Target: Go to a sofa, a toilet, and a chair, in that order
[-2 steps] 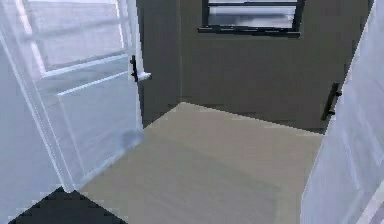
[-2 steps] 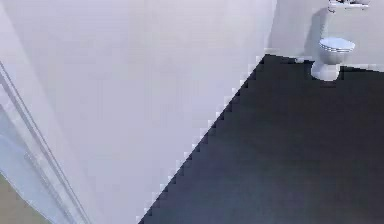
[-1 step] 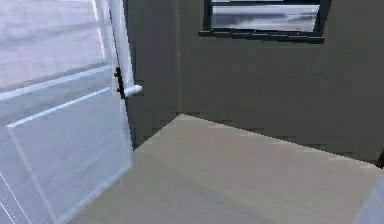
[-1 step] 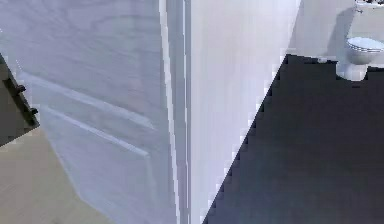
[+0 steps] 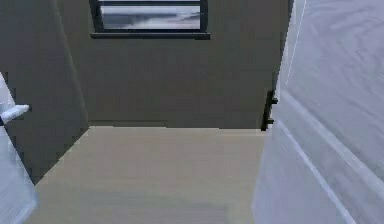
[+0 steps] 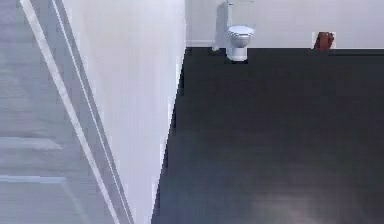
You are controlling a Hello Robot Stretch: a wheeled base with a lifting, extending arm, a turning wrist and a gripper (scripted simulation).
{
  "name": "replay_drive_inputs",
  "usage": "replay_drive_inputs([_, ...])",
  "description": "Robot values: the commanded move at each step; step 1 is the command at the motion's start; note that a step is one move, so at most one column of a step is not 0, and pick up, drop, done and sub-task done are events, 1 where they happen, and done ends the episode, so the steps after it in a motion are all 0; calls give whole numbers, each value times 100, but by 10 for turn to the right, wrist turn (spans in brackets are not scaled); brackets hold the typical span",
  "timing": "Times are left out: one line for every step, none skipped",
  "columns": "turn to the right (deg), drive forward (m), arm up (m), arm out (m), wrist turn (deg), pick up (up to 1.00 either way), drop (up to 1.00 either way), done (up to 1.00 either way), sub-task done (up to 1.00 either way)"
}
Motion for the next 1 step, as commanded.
replay_drive_inputs([0, 100, 0, 0, 0, 0, 0, 0, 0])
